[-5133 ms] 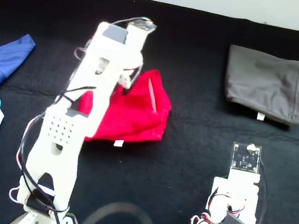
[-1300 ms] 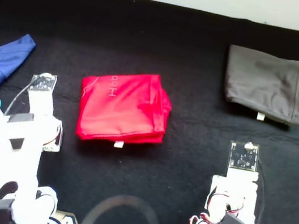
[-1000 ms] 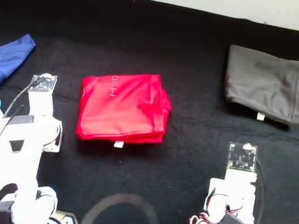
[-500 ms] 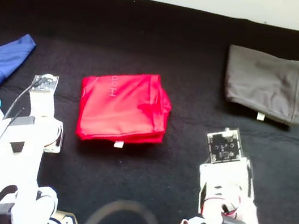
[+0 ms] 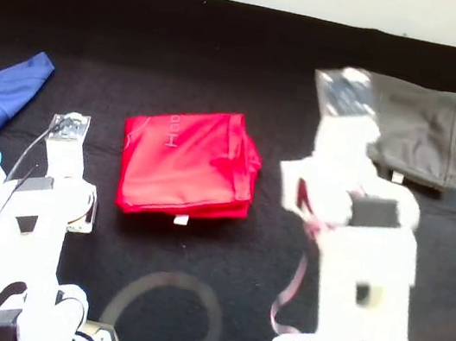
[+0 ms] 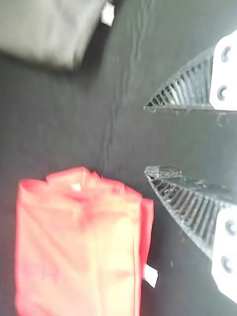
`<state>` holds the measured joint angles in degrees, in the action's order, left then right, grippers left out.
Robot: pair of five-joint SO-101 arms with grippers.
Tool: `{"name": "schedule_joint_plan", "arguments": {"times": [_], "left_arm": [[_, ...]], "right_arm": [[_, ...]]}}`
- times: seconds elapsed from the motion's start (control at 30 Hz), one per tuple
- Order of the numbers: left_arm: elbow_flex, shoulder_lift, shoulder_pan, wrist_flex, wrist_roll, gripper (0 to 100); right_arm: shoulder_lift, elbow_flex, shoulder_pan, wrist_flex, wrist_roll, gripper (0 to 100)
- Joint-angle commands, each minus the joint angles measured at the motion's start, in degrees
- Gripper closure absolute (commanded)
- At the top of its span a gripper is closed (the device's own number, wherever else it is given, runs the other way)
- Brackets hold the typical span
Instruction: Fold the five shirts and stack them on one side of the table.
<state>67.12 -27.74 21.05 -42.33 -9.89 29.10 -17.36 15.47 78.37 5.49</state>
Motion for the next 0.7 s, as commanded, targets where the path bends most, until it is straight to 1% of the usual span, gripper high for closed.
{"name": "schedule_joint_plan", "arguments": {"times": [0.0, 0.07, 0.13, 0.3, 0.37, 0.5, 0.67], "left_arm": [[0.3, 0.3, -0.5, 1.0, -0.4, 89], [0.3, 0.3, -0.5, 1.0, -0.4, 89], [0.3, 0.3, -0.5, 1.0, -0.4, 89], [0.3, 0.3, -0.5, 1.1, -0.4, 89], [0.4, 0.3, -0.5, 2.1, -0.4, 89], [1.2, 0.0, -0.4, 2.6, -0.4, 89], [1.1, 0.0, -0.4, 2.6, -0.4, 89]], "right_arm": [[-16.3, 9.9, 4.7, 0.7, -4.4, 78.0], [-24.1, 14.5, 6.8, 1.0, -6.9, 72.7], [-30.9, 18.5, 9.0, 1.0, -7.1, 68.7], [-43.5, 27.6, 13.0, 1.0, -7.6, 68.3], [-47.1, 30.3, 13.2, 1.0, -9.9, 68.3], [-52.4, 35.4, 13.0, 1.0, -14.1, 68.3], [-55.4, 38.6, 14.0, 1.0, -14.7, 68.3]]}}
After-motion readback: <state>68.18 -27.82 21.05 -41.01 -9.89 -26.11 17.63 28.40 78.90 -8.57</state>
